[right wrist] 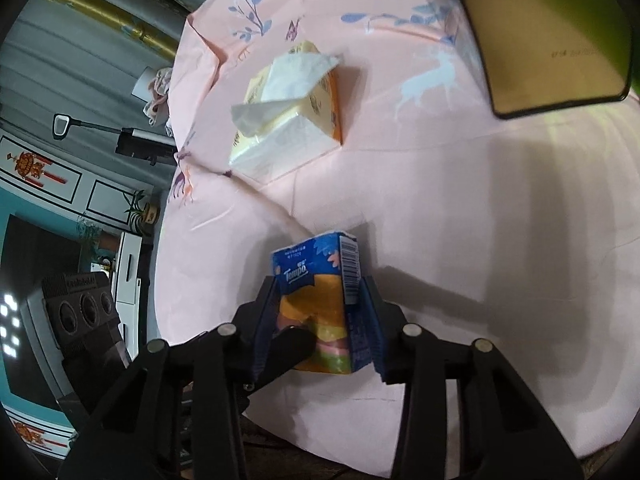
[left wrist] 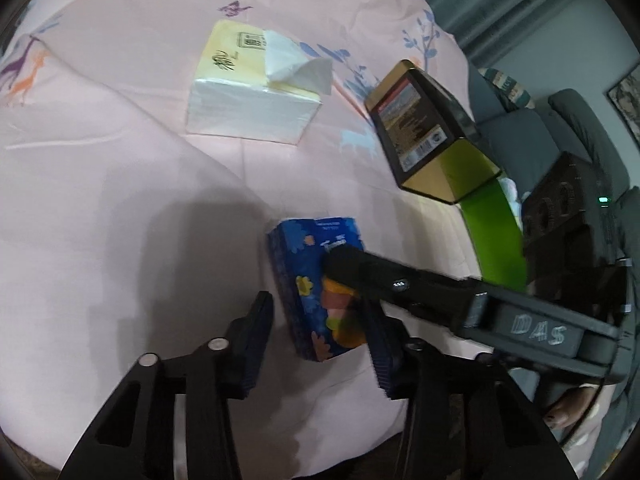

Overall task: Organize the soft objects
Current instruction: 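Grasp the blue Tempo tissue pack with the right gripper and lift, then carry the Tempo pack with the right gripper over the green box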

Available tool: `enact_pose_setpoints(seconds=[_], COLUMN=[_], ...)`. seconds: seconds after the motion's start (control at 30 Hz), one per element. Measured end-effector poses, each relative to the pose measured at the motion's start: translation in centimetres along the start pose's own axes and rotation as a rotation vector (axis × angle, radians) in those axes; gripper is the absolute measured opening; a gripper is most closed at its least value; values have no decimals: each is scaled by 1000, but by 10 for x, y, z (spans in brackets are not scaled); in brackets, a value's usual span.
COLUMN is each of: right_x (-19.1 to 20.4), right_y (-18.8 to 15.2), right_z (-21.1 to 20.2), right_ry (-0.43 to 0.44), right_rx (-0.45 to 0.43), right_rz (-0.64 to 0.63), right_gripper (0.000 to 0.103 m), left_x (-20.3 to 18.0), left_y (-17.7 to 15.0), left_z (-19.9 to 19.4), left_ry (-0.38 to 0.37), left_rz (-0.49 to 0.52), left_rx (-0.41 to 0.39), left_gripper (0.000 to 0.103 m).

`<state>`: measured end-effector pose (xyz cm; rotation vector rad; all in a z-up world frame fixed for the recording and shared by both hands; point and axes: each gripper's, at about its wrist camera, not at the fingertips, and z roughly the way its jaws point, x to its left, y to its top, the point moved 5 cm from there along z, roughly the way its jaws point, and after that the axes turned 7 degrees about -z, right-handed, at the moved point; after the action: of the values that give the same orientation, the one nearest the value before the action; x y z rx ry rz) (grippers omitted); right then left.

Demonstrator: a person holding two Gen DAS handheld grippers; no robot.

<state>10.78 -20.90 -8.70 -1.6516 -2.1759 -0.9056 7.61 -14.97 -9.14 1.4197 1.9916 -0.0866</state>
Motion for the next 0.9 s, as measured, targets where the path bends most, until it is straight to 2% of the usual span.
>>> enact_pose_setpoints(seconds=[0.3, 0.5, 0.9], right_x=[8, 26, 47], right_y=[-1, 1, -4], right_z=[-13, -35, -65], right_ry=[3, 2, -14], right_rx=[-44, -117, -202], right_rz=[-26, -65, -99], right_gripper=[39, 39, 40], left_x=[-17, -28, -52], left_y=[-5, -6, -9], left_z=[-16, -41, -64], left_ry=[35, 22, 6], left_rz=[70, 115, 171], left_rx=[-52, -116, -184], left_gripper=[40, 40, 40])
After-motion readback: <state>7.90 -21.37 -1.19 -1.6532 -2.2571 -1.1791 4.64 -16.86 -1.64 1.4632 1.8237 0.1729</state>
